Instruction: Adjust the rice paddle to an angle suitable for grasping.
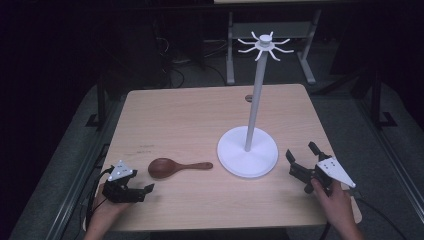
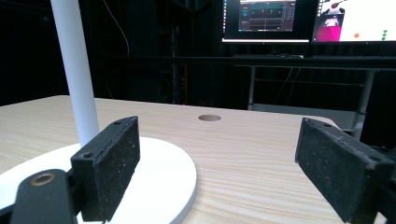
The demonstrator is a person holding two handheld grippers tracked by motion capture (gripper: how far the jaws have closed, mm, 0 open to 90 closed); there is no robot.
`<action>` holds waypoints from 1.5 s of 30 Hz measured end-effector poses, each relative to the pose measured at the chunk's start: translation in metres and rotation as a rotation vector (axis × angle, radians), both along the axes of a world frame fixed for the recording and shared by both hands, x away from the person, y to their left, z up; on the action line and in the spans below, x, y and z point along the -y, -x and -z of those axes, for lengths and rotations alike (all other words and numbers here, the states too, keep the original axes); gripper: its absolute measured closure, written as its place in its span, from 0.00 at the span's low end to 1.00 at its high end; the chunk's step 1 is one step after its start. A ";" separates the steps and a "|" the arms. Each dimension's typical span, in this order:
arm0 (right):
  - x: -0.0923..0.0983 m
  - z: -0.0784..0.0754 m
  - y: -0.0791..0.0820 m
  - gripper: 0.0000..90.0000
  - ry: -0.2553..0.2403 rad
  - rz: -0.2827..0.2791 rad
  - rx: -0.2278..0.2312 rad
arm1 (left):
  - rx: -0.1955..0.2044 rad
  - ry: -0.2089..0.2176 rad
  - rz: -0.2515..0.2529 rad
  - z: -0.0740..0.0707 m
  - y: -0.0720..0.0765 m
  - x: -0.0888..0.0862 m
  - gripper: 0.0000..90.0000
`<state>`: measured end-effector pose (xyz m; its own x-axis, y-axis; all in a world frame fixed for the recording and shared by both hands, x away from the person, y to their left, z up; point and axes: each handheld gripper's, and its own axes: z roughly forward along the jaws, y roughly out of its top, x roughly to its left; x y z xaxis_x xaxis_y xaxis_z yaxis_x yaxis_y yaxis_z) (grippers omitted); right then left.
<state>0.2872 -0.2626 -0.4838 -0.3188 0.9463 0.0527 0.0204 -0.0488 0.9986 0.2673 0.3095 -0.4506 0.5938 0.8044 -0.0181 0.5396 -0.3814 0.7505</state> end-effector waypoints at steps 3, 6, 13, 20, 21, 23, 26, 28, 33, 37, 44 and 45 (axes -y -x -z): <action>0.000 0.000 0.000 0.15 -0.001 -0.001 -0.001 | 0.008 -0.010 0.003 -0.002 -0.001 0.001 0.17; 0.000 0.000 0.000 0.15 -0.001 0.001 -0.001 | 0.007 -0.018 0.012 -0.003 -0.003 0.003 0.17; 0.000 0.000 0.000 0.15 -0.004 0.002 -0.001 | 0.019 -0.007 0.009 -0.008 -0.007 0.006 0.17; 0.000 0.000 0.000 0.15 -0.002 -0.005 -0.002 | 0.023 -0.014 0.014 -0.013 -0.014 0.010 0.17; 0.000 0.000 0.000 0.15 0.000 -0.004 -0.002 | 0.028 -0.016 0.015 -0.014 -0.016 0.011 0.17; 0.000 0.000 0.000 0.15 -0.001 -0.002 -0.002 | 0.029 -0.020 0.025 -0.016 -0.019 0.013 0.17; -0.001 0.000 0.000 0.15 0.002 0.001 0.000 | 0.033 -0.013 0.023 -0.018 -0.025 0.015 0.17; 0.000 0.000 0.000 0.15 -0.002 0.001 -0.002 | 0.035 -0.017 0.026 -0.020 -0.028 0.016 0.17; -0.001 0.000 0.000 0.15 -0.002 0.001 -0.002 | 0.044 -0.012 0.023 -0.025 -0.037 0.019 0.18; -0.001 0.000 0.000 0.15 0.000 0.001 -0.002 | 0.050 -0.009 0.026 -0.030 -0.044 0.022 0.18; -0.001 0.000 0.000 0.15 0.001 0.001 -0.001 | 0.063 0.003 0.023 -0.036 -0.056 0.026 0.22; -0.001 0.000 0.000 0.15 0.002 0.002 0.000 | 0.064 0.011 0.020 -0.037 -0.058 0.028 0.22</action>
<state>0.2875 -0.2620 -0.4838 -0.3174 0.9469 0.0506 0.0199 -0.0467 0.9987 0.3253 0.2816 -0.4136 0.6100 0.7923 0.0120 0.4824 -0.3834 0.7876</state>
